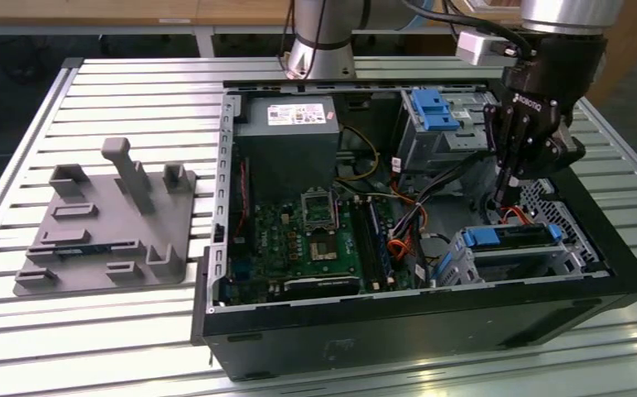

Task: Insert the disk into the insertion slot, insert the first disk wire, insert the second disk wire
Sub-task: 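Insert the second disk wire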

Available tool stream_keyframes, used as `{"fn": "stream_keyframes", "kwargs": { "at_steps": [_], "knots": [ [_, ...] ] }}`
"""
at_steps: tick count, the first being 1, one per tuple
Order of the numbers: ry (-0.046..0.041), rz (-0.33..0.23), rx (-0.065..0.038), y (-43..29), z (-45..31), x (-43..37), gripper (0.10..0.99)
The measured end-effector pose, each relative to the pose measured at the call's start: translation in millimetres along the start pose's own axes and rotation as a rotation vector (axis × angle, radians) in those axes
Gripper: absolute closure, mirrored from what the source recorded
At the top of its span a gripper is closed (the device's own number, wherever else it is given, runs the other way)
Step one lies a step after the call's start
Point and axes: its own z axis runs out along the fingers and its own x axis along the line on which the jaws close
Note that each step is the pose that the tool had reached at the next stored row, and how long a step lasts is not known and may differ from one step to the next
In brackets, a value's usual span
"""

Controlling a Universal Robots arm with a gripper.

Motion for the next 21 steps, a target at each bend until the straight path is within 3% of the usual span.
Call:
{"fn": "stream_keyframes", "kwargs": {
  "at_steps": [6, 12, 13, 17, 21],
  "knots": [
    [-0.0158, 0.0, 0.0, 0.2, -3.0, 10.2, 0.941],
    [-0.0405, 0.0, 0.001, 0.3, -0.3, 20.2, 0.941],
    [-0.0507, -0.001, 0.001, 0.3, 0.1, 21.4, 0.941],
    [-0.121, -0.001, 0.003, 0.4, 1.4, 24.9, 0.941],
    [-0.1683, -0.002, 0.004, 0.5, 3.1, 29.7, 0.941]
  ]
}}
